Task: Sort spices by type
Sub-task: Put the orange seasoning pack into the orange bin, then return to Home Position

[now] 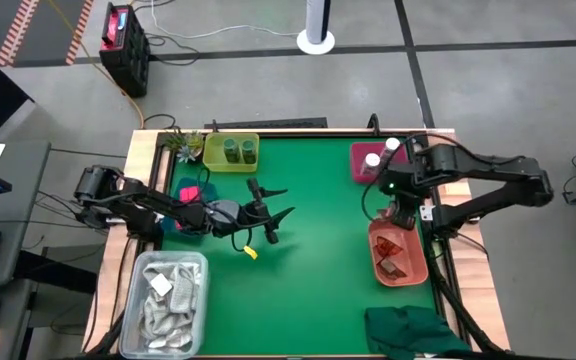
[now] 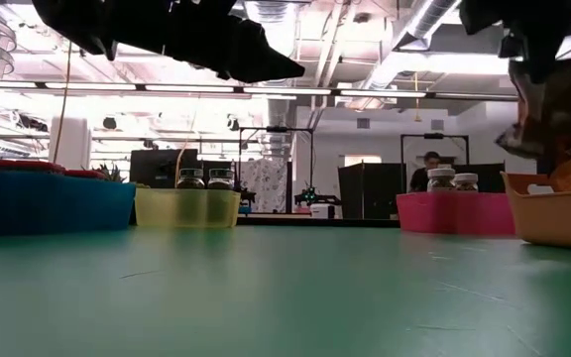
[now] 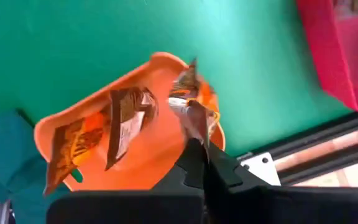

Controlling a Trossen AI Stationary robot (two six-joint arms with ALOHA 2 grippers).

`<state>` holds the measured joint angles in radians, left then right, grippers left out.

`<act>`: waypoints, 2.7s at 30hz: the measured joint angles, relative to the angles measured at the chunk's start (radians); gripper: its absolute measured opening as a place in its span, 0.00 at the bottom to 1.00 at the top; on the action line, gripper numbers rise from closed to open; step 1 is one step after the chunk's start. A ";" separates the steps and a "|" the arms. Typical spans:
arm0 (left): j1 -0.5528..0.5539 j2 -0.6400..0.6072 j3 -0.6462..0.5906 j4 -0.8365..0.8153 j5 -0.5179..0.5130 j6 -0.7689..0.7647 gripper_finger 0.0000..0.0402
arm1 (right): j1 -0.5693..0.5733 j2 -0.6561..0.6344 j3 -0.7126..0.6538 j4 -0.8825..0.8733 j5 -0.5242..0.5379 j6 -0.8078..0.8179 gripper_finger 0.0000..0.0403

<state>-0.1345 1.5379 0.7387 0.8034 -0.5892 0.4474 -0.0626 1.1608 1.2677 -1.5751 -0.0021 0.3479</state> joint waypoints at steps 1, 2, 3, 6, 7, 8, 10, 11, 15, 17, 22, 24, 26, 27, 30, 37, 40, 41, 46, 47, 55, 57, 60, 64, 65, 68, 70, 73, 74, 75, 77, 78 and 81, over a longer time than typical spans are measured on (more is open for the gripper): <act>0.000 0.000 0.000 0.000 0.000 0.000 0.56 | 0.005 0.003 -0.012 0.002 -0.002 0.002 0.04; 0.000 0.000 0.000 0.000 0.000 0.000 0.56 | 0.013 0.006 -0.026 0.006 -0.003 0.003 0.04; 0.000 0.000 0.000 0.000 0.000 0.000 0.56 | 0.021 0.011 -0.040 0.008 -0.008 0.003 0.04; 0.000 0.000 0.000 -0.004 -0.001 0.000 0.56 | 0.042 0.032 -0.087 0.003 -0.027 0.003 0.04; 0.000 0.000 0.000 -0.004 -0.001 0.000 0.56 | 0.050 0.042 -0.103 0.007 -0.033 0.004 0.04; 0.000 0.000 0.000 -0.004 -0.001 -0.001 0.56 | 0.057 0.051 -0.122 0.009 -0.043 0.004 0.04; 0.000 0.001 0.000 0.001 -0.001 0.000 0.56 | 0.070 0.067 -0.155 0.009 -0.049 0.004 0.04; 0.000 0.001 0.000 0.002 -0.001 0.000 0.56 | 0.076 0.075 -0.169 0.012 -0.050 0.004 0.04; 0.000 0.001 0.000 0.003 -0.001 -0.001 0.56 | 0.092 0.106 -0.221 0.073 -0.048 0.012 0.05; 0.000 0.001 0.000 0.003 -0.001 0.000 0.56 | 0.103 0.119 -0.237 0.111 -0.048 0.013 0.08; -0.001 -0.002 0.000 -0.005 -0.001 -0.006 0.56 | 0.124 0.124 -0.278 0.189 -0.047 0.022 0.16; -0.002 -0.003 0.000 -0.005 -0.001 -0.015 0.56 | 0.127 0.124 -0.281 0.188 -0.047 0.032 0.18; -0.003 -0.003 0.000 -0.005 -0.001 -0.016 0.56 | 0.127 0.124 -0.281 0.189 -0.046 0.037 0.20; -0.003 -0.003 0.000 -0.005 -0.001 -0.015 0.56 | 0.127 0.124 -0.281 0.189 -0.046 0.037 0.21; -0.003 -0.003 0.000 -0.005 -0.001 -0.017 0.56 | 0.126 0.122 -0.281 0.185 -0.045 0.037 0.23; -0.004 -0.045 0.000 -0.042 0.009 -0.081 0.56 | 0.107 0.069 -0.237 0.155 -0.019 0.044 0.27; -0.004 -0.086 0.000 -0.100 0.016 -0.106 0.56 | 0.091 0.027 -0.219 0.157 0.001 0.044 0.28; -0.005 -0.099 0.000 -0.121 0.016 -0.114 0.56 | 0.085 0.014 -0.216 0.159 0.001 0.042 0.28; -0.006 -0.169 0.000 -0.231 0.044 -0.159 0.56 | 0.051 -0.065 -0.211 0.194 0.006 0.034 0.34; -0.006 -0.183 0.000 -0.252 0.052 -0.166 0.56 | 0.044 -0.080 -0.211 0.201 0.010 0.024 0.35; 0.023 -0.292 -0.017 -0.420 0.256 -0.184 0.56 | 0.030 -0.230 -0.250 0.645 0.158 -0.199 0.44; 0.042 -0.320 -0.061 -0.395 0.288 -0.201 0.56 | 0.011 -0.274 -0.304 0.783 0.158 -0.261 0.44; 0.064 -0.386 -0.152 -0.374 0.297 -0.246 0.56 | -0.019 -0.349 -0.410 0.922 0.159 -0.301 0.43; 0.076 -0.533 -0.243 -0.418 0.199 -0.280 0.56 | -0.033 -0.477 -0.559 1.068 0.162 -0.310 0.41; 0.076 -0.576 -0.257 -0.448 0.174 -0.286 0.56 | -0.033 -0.510 -0.595 1.097 0.162 -0.306 0.40; 0.076 -0.708 -0.295 -0.542 0.167 -0.316 0.56 | -0.038 -0.611 -0.694 1.169 0.162 -0.300 0.39; 0.075 -0.787 -0.307 -0.614 0.177 -0.333 0.56 | -0.046 -0.682 -0.752 1.217 0.162 -0.307 0.38; 0.076 -0.879 -0.329 -0.704 0.204 -0.356 0.56 | -0.061 -0.784 -0.821 1.277 0.162 -0.328 0.36; 0.076 -0.907 -0.339 -0.722 0.219 -0.360 0.56 | -0.068 -0.816 -0.839 1.288 0.162 -0.331 0.36; 0.075 -0.932 -0.351 -0.732 0.227 -0.365 0.56 | -0.076 -0.851 -0.857 1.298 0.162 -0.333 0.35; 0.075 -0.986 -0.374 -0.757 0.238 -0.371 0.56 | -0.090 -0.917 -0.888 1.311 0.162 -0.332 0.34; 0.075 -1.010 -0.383 -0.775 0.241 -0.378 0.56 | -0.095 -0.948 -0.900 1.312 0.162 -0.331 0.34; 0.074 -1.083 -0.414 -0.795 0.244 -0.396 0.56 | -0.099 -1.037 -0.920 1.309 0.162 -0.338 0.33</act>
<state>-0.0605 0.4550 0.3246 0.0084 -0.3449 0.0517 -0.1616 0.1239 0.3480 -0.2659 0.1596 0.0101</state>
